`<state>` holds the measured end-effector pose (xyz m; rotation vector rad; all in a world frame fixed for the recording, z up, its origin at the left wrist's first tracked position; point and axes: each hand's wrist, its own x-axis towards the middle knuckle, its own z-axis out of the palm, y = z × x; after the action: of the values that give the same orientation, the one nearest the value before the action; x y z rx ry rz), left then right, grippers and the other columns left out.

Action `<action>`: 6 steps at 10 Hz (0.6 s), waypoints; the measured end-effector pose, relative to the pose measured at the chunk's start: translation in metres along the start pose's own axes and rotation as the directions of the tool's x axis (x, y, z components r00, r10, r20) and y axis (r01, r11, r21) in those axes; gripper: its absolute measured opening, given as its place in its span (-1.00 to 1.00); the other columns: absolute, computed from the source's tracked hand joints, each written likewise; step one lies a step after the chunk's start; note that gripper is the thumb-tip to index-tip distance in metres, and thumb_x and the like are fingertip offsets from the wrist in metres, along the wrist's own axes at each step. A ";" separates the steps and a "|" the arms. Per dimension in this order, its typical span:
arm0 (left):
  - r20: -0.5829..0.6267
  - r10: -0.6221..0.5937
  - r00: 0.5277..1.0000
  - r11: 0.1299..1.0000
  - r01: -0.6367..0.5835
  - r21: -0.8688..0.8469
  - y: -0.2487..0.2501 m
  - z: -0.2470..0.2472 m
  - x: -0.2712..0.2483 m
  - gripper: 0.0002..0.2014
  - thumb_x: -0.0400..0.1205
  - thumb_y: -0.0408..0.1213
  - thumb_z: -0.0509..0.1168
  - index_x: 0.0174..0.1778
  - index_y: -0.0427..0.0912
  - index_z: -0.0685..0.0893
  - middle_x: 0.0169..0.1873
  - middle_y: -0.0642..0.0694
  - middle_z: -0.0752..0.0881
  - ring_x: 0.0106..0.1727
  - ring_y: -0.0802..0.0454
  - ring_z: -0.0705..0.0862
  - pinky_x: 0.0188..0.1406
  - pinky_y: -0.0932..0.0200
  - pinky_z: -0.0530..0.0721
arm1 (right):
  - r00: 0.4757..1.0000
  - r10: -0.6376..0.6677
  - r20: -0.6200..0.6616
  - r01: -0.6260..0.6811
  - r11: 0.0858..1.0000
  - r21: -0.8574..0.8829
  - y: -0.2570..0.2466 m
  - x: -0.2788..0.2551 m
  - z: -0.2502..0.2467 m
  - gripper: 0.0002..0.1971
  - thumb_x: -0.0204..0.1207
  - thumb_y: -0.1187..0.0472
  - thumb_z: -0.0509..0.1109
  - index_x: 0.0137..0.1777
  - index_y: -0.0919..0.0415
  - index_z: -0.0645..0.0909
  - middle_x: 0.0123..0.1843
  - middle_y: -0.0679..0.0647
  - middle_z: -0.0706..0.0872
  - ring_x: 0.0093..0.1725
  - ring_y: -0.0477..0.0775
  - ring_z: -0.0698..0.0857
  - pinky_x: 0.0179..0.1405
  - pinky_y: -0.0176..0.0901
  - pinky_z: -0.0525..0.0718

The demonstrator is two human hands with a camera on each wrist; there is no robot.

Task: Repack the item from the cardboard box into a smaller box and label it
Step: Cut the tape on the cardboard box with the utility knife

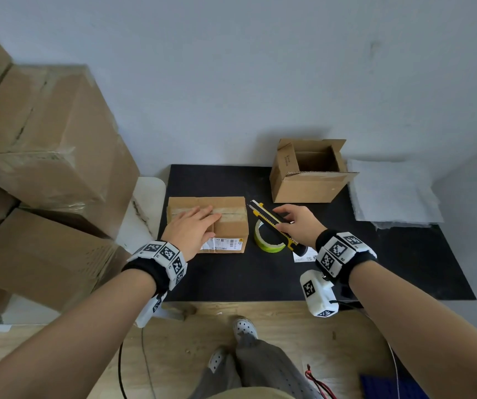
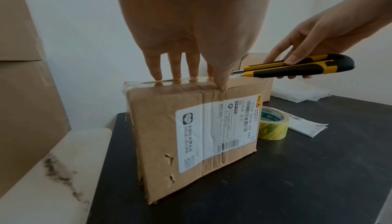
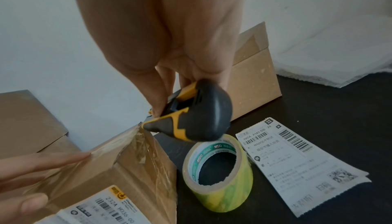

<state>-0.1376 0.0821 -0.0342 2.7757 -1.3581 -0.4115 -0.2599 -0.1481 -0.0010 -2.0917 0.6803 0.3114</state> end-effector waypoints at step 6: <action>0.027 0.012 1.000 0.998 -0.014 0.069 0.000 -0.002 0.003 -0.51 0.74 -0.01 0.01 0.61 0.06 0.19 0.62 0.00 0.21 0.61 -0.07 0.18 0.57 -0.07 0.20 | 0.995 0.024 0.096 -0.020 0.999 -0.048 0.004 -0.002 -0.008 -0.58 0.58 0.34 0.33 0.43 0.12 0.48 0.01 0.07 0.65 -0.31 -0.16 0.61 -0.64 -0.56 0.48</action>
<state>-0.1355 0.0797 -0.0329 2.8244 -1.4222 -0.4098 -0.2638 -0.1560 0.0017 -2.0999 0.6446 0.4414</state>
